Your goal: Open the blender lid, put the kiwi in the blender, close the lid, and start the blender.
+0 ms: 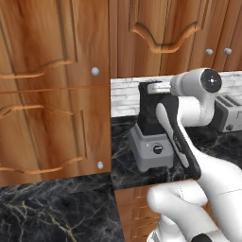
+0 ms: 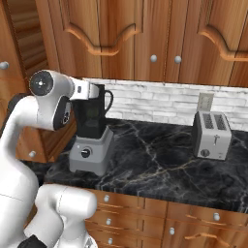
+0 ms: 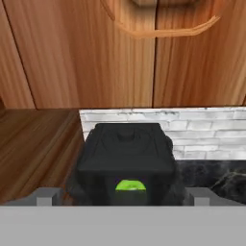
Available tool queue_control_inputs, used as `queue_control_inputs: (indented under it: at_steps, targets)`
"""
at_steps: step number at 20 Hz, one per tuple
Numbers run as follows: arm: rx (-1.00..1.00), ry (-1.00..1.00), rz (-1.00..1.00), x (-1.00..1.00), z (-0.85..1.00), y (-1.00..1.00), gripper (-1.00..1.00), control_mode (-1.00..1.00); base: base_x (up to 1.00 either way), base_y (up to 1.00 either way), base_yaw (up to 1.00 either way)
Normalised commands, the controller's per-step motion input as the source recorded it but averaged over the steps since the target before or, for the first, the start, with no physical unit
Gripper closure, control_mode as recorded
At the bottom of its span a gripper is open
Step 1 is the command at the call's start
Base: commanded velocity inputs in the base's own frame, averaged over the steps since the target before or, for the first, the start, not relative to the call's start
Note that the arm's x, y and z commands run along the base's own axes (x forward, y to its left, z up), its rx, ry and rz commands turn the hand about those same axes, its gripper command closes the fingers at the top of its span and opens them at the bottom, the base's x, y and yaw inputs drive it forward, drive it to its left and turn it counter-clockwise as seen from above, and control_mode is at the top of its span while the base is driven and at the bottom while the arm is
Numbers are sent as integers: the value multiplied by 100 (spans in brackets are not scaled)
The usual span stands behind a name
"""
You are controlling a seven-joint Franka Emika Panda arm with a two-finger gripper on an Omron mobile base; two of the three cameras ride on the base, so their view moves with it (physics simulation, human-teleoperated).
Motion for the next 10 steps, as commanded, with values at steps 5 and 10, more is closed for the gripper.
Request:
queue_control_inputs:
  at_steps: [5,10]
  targets:
    - [-27,12,-13,-74,-15,11,-100,-100,0,0,0]
    - [-32,21,-10,-29,-47,15,-100,-100,0,0,0]
